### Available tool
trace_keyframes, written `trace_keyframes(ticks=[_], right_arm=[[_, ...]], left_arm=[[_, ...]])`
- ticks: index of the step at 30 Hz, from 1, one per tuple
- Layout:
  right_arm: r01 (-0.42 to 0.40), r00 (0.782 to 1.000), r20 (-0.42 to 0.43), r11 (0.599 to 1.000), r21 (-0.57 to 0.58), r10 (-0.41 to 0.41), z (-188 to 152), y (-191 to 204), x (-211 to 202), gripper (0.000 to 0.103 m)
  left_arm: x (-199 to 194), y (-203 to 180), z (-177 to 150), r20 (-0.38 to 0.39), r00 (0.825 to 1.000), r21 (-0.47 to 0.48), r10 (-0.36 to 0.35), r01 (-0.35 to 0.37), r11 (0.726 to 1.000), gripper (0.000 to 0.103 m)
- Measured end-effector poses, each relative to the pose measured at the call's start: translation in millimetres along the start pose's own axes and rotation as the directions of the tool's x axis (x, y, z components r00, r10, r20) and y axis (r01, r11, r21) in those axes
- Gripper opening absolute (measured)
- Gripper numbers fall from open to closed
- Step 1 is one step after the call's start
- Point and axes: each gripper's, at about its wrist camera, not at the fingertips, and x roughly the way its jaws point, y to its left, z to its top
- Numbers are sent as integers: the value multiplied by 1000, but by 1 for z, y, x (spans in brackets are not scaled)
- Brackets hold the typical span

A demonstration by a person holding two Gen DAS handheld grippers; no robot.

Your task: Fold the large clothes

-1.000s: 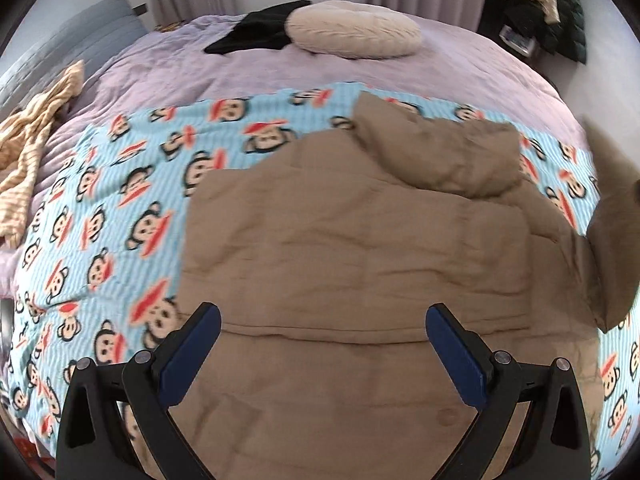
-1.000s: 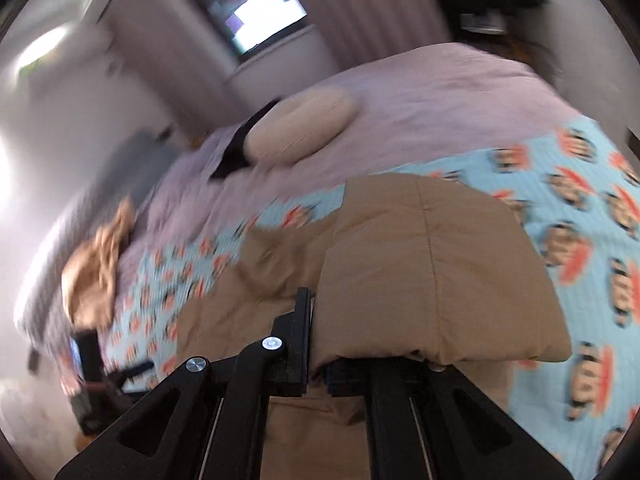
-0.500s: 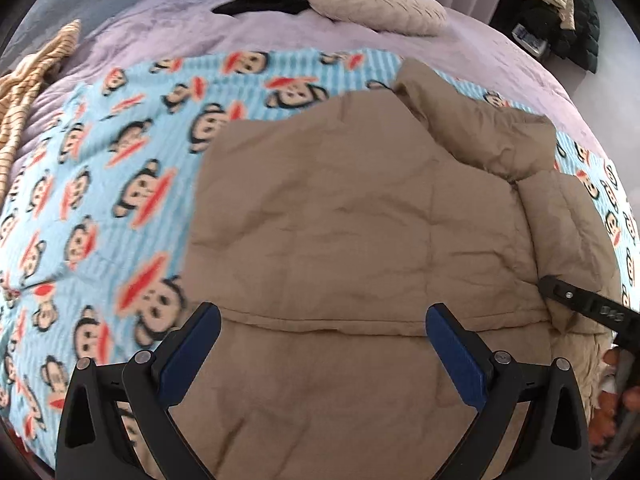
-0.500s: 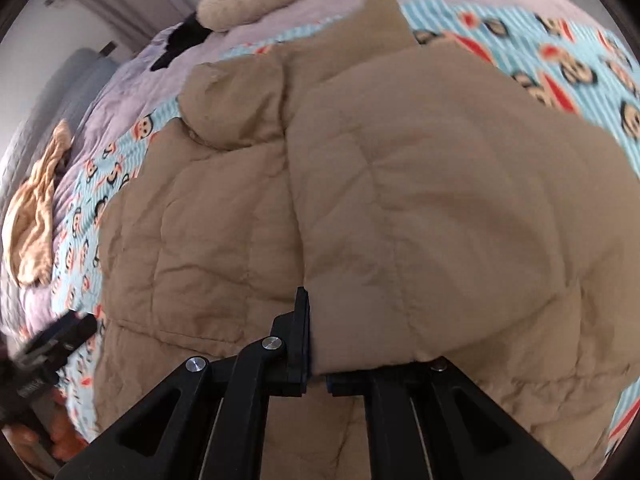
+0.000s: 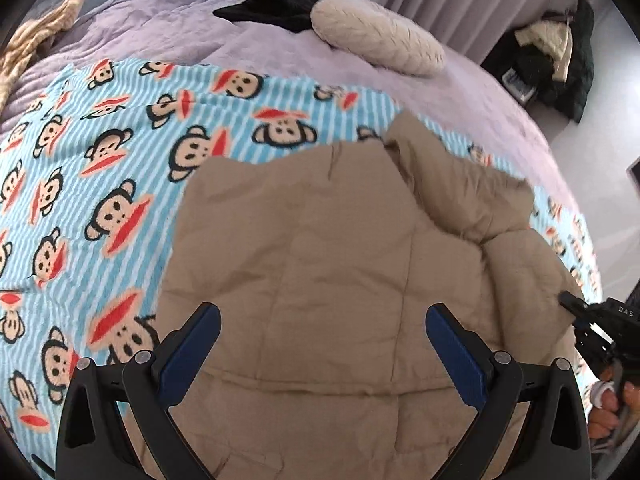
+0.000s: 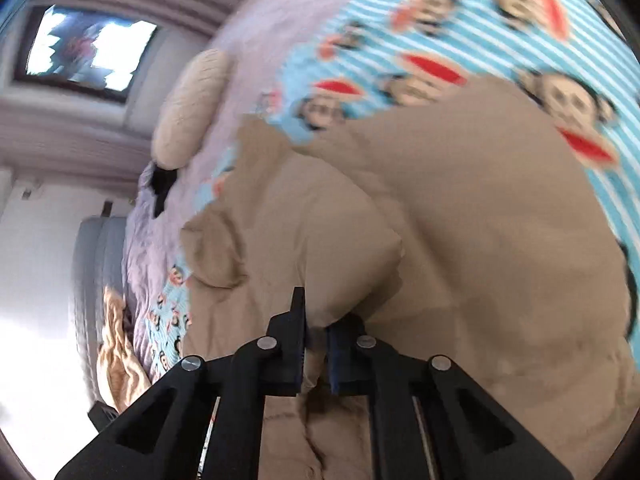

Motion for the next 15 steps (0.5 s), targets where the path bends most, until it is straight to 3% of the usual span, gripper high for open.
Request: trace_keyframes(ticks=[2,6,10,13,14,15], right_arm=[[-31,1000,-8,992,-118,30,-5,32,7,8],[-75,995,-92,926,-369,44,-38,101,35,9],[-67,978,-207,874,-481,-39,-75,135,75,14],[-27,949,-283,860,-510,-138,-95,128,96,29],[-23,942,-301,864,-503,-150,-100,121,95,38],[-27,938,-313,869,-494,-149,-101,116,91,53]], left_arm=[[-5,10,3,10,999,-30,-42,43,999,103],[-9,31,4,14,988,-141,-154,154,978,103],[-7,34,3,7,982,-174,-189,187,967,103],[-1,25,0,-28,977,-149,-214,207,967,103],[3,20,-1,-43,973,-136,-226,218,966,103],[6,15,-2,-59,969,-123,-238,230,965,103]])
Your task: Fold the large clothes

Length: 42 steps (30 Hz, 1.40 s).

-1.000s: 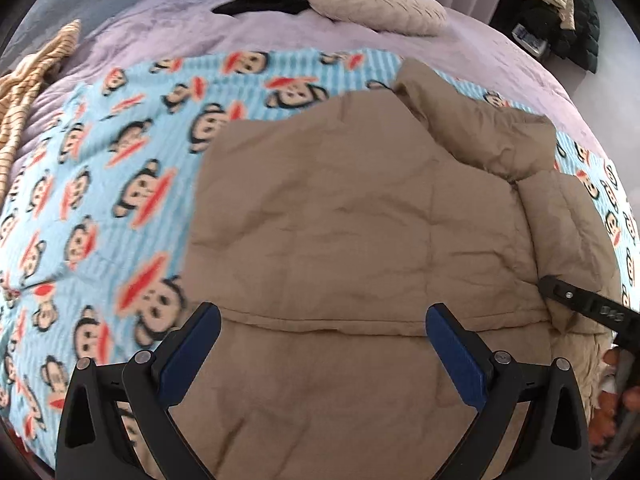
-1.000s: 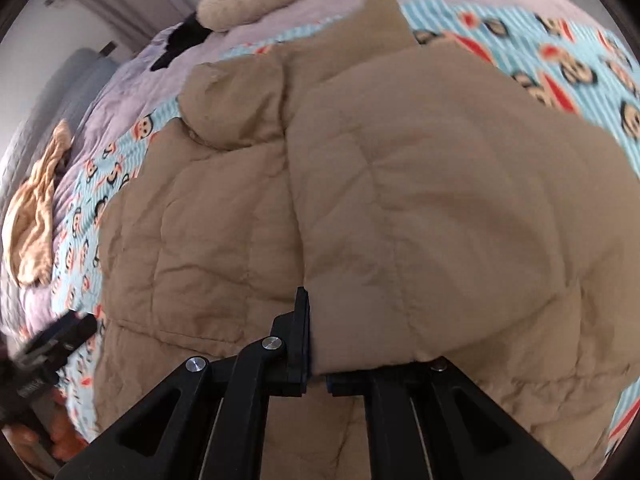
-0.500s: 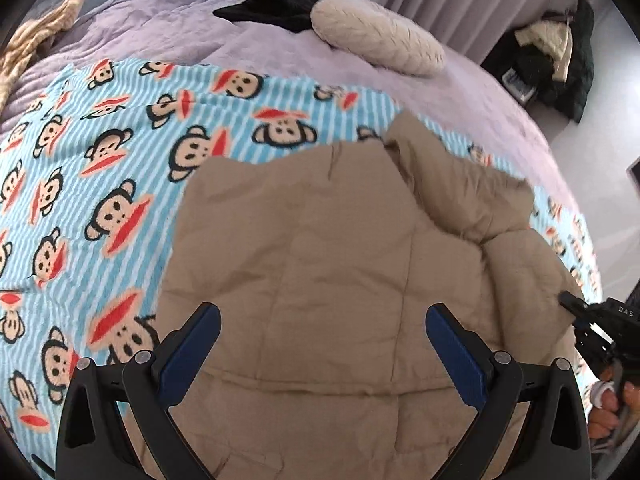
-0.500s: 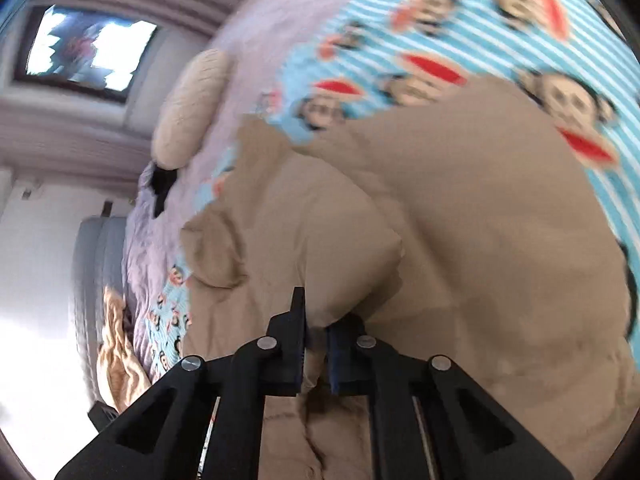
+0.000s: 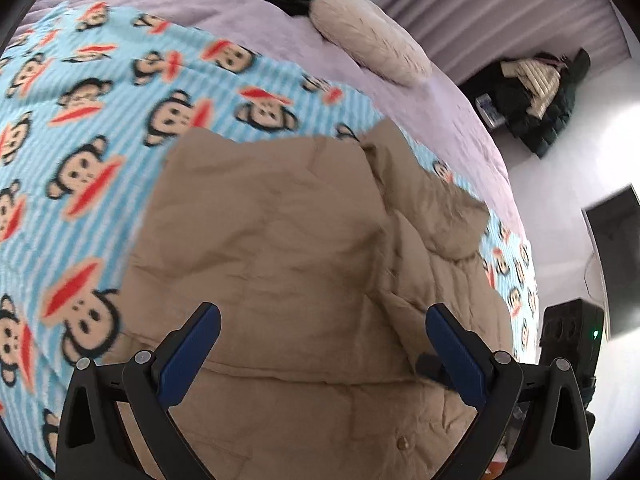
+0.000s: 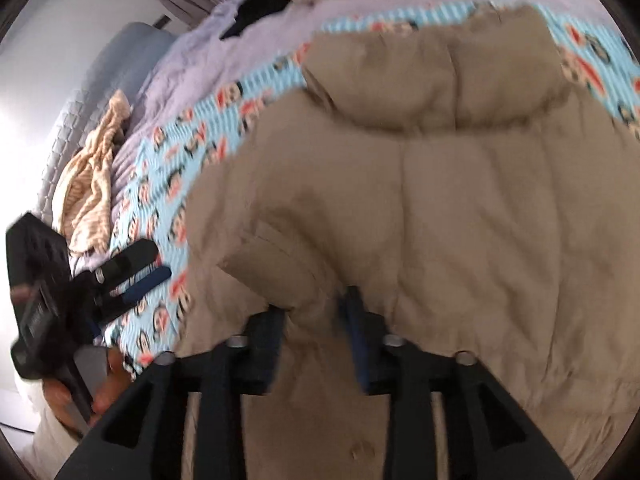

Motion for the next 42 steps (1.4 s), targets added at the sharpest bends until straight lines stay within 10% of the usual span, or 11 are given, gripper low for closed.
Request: trace_keyframes(ticks=[2,10,12,14,15,18,24,34,42], right_arm=[[5,1000,10,999,39,-6,-17,-19,-17,70],[50,987,117,893,448,-113,-81,-167,-108,70],[-24,977,186,822,568,-100,-95,-205,-127,69],[-103,961,262,758,645,-93,-101,-233,-138,66],[-135,951,295,730,670,-95,-102,-244,-142,45],[-151,948,303,697,701,-99,-96,-256,-135,8],[-60,963,249,819,571,-103,-73,-223,-116,7],[41,977,153,836,548,-148,-79,-220,-124,19],[83,924,316,918,387,-217,-64,-186,-189,28]], left_arm=[[9,-8,-2,-30,999,25,-17,18,1000,103],[61,-41,-7,-149,987,74,-64,75,994,102],[76,-50,-8,-202,976,80,-78,96,992,80],[86,-59,-12,-238,969,94,-64,89,992,30],[89,-63,-13,-239,970,109,-41,69,992,17],[79,-66,-19,-201,979,144,-22,52,988,13],[83,-35,-27,-187,979,167,84,-52,985,13],[40,-33,-16,-18,963,223,270,-260,940,26],[20,-56,1,7,992,295,125,-121,948,26]])
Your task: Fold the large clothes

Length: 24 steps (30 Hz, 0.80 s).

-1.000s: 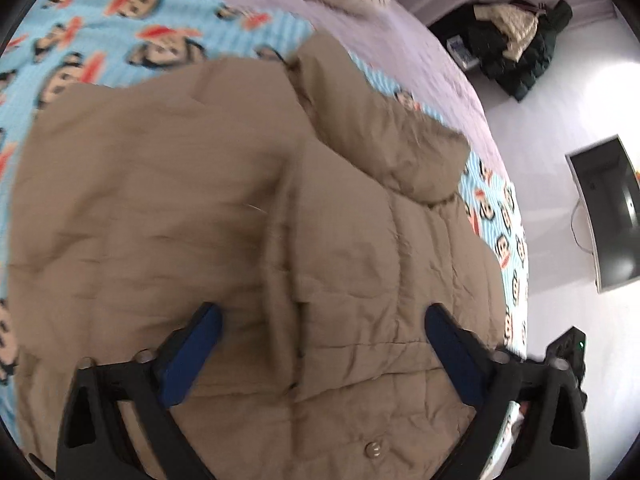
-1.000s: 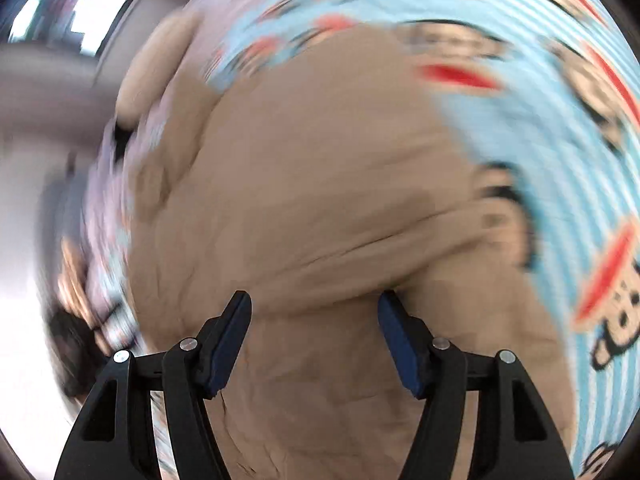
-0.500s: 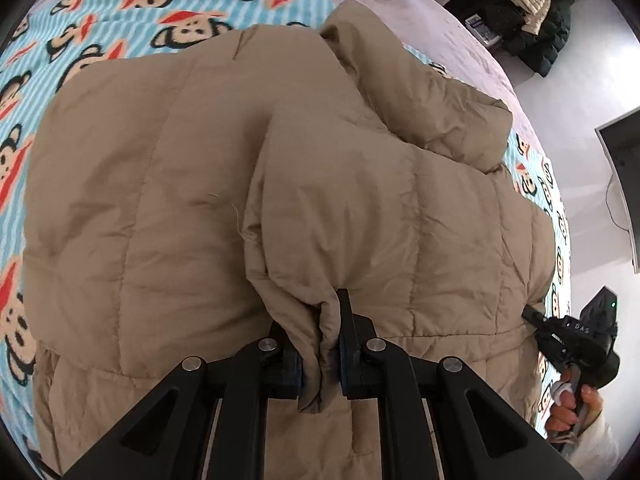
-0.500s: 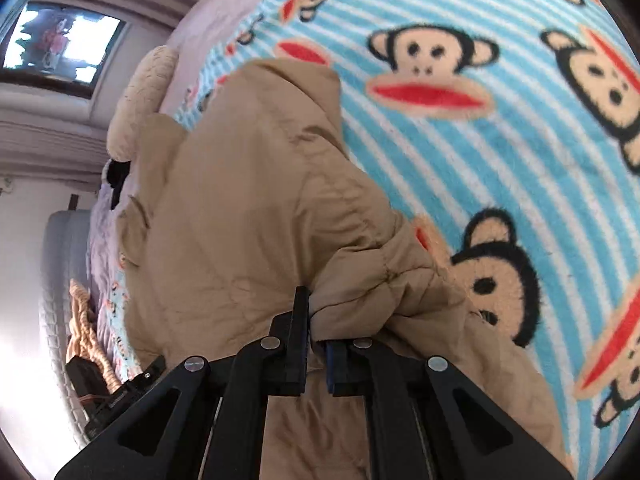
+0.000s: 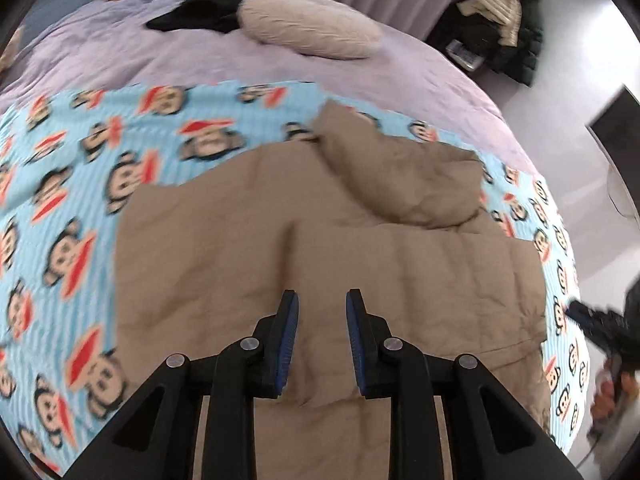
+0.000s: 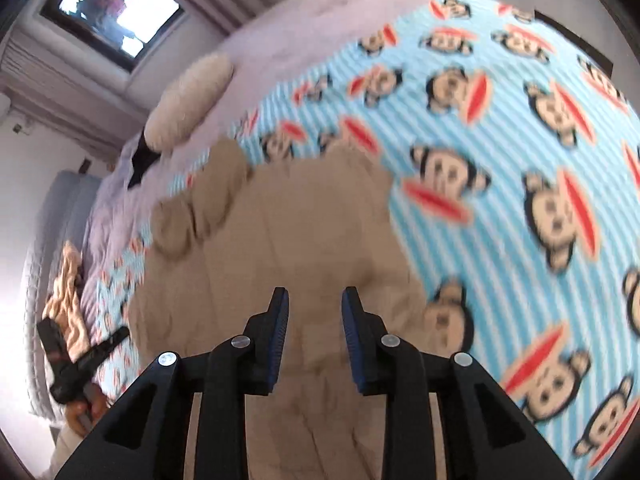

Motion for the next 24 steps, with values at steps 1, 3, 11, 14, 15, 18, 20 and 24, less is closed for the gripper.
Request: trace_keyframes(ticks=[1,3,11,14,15,18,20,24], right_arm=[[-2,1000,5,1000,7,1,10,-2,4,24],[8,1000,1,1000,11,-8,28,-2,22,15],[205,977,-44,978,-41,-207,45,-31,87,10],[266,963,-26,962,-68,-268,41,-40,96,10],[282,959,-23,957,-69,-284,41,-41,97,10],[312,949,-24,947,-77,-315,41,-38,91,11],[345,938,-8,935,-84,-347,39,-33,76,11],[329,944,57,938,-108,-324,17,-16,40,11]], left_arm=[[9,-8,3,-7,1000,17,7,-7,1000,26],[30,-19,7,-14,1000,39,28,-27,999,26],[85,-13,6,-27,993,2,116,-116,993,26],[95,-18,8,-24,992,37,128,-127,991,26],[96,-20,8,-24,990,51,141,-139,989,26],[87,-22,10,-27,986,58,162,-160,985,26],[73,-22,8,-17,984,64,177,-176,982,26],[43,-17,-10,-15,990,69,138,-137,988,26]])
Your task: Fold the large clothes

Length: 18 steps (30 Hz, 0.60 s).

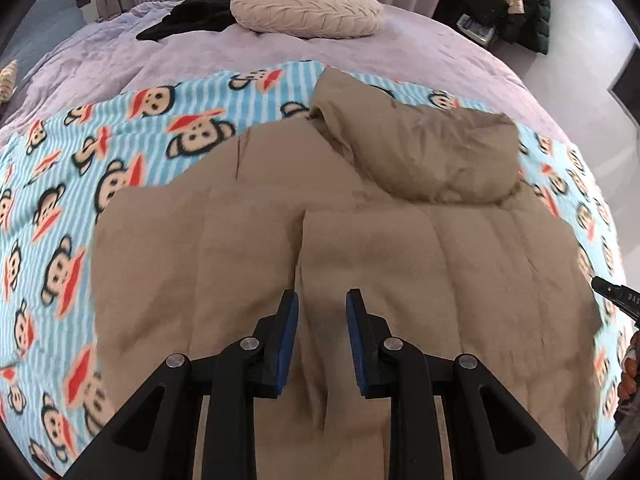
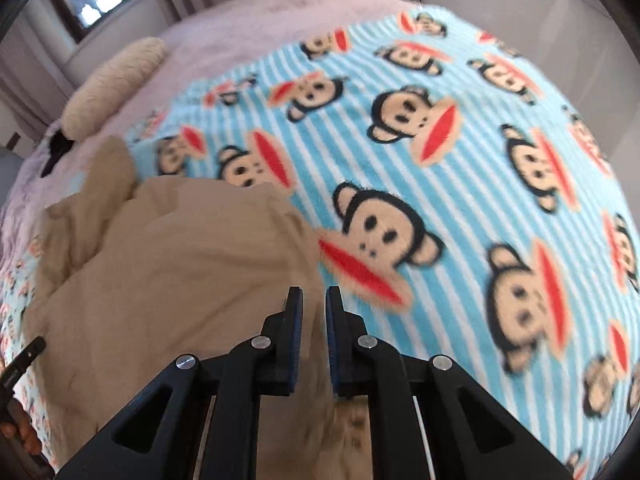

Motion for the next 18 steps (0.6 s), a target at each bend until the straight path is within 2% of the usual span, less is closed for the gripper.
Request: trace_keyframes(ticks=[3,5,7,10,18], right_arm=[[-1,1000,7,998,-63,2,-33,15,-19,11],[17,1000,-8,994,-106,-18,-50,22,-16,13],[41,998,-32,991,-131,-45,-60,24,-5,14],[27,998,-62,995,-100,-34,-67,14,1,16],[-29,996,-85,999,-30,27,-71,8,-30,16]], left_arm=[[-3,-2,-21,-33,999,31,14,-13,999,26],[6,-2,-35,-65,997,42,50,-47,998,26],[12,-2,-44,-69,996,29,54,-52,998,26],[8,-3,-44,-72,995,21,67,-66,998,26],[-16,-5,-49,-89,990,8,106,-106,994,26]])
